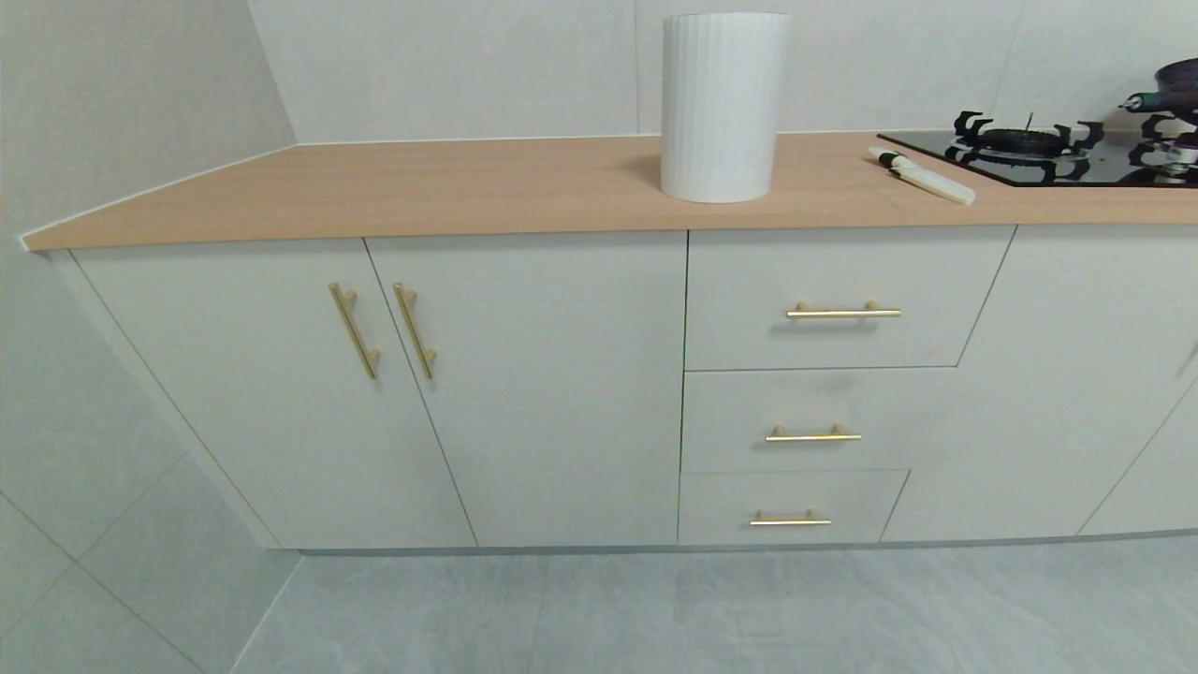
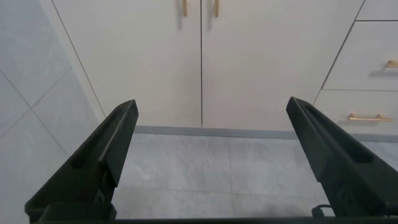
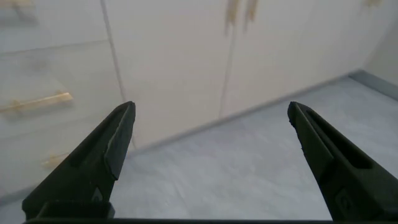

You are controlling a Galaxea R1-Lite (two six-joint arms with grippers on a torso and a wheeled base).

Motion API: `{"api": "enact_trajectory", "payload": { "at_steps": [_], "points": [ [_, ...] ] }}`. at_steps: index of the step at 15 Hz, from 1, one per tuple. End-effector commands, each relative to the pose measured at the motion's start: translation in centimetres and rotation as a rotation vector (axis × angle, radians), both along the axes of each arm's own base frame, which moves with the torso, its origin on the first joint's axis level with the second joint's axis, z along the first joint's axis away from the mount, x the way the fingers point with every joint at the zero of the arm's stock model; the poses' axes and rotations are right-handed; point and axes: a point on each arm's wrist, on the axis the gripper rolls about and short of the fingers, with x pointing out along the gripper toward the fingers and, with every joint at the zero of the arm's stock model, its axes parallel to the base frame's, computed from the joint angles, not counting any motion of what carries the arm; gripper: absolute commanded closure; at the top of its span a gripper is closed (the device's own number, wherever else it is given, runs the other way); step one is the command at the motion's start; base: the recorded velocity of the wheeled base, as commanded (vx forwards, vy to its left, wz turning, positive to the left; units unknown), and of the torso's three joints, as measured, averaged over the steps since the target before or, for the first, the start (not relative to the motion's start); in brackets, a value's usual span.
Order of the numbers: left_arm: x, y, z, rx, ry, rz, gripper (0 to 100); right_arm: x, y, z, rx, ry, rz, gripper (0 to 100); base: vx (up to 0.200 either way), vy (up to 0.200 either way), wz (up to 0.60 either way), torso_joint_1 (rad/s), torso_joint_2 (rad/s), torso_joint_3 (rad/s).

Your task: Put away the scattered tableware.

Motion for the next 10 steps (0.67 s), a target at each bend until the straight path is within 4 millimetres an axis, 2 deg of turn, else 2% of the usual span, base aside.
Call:
{"api": "enact_trajectory", "payload": {
  "at_steps": [1, 5, 10],
  "points": [
    [0.00, 0.00, 0.00, 0.000, 0.000, 0.001, 0, -0.62, 0.25, -1.11, 0.039, -0.028, 0.086, 0, 0.000, 0.000, 0.00, 0.000, 0.00, 0.000],
    [0.00, 0.00, 0.00, 0.000, 0.000, 0.001, 0, -0.40, 1.04, -1.33, 0.057, -0.001, 0.453, 0, 0.000, 0.000, 0.00, 0.000, 0.00, 0.000],
    [0.00, 0.00, 0.00, 0.000, 0.000, 0.001, 0, -0.39, 1.14, -1.63, 0.020, 0.042, 0.501, 0, 0.000, 0.000, 0.00, 0.000, 0.00, 0.000]
  ]
}}
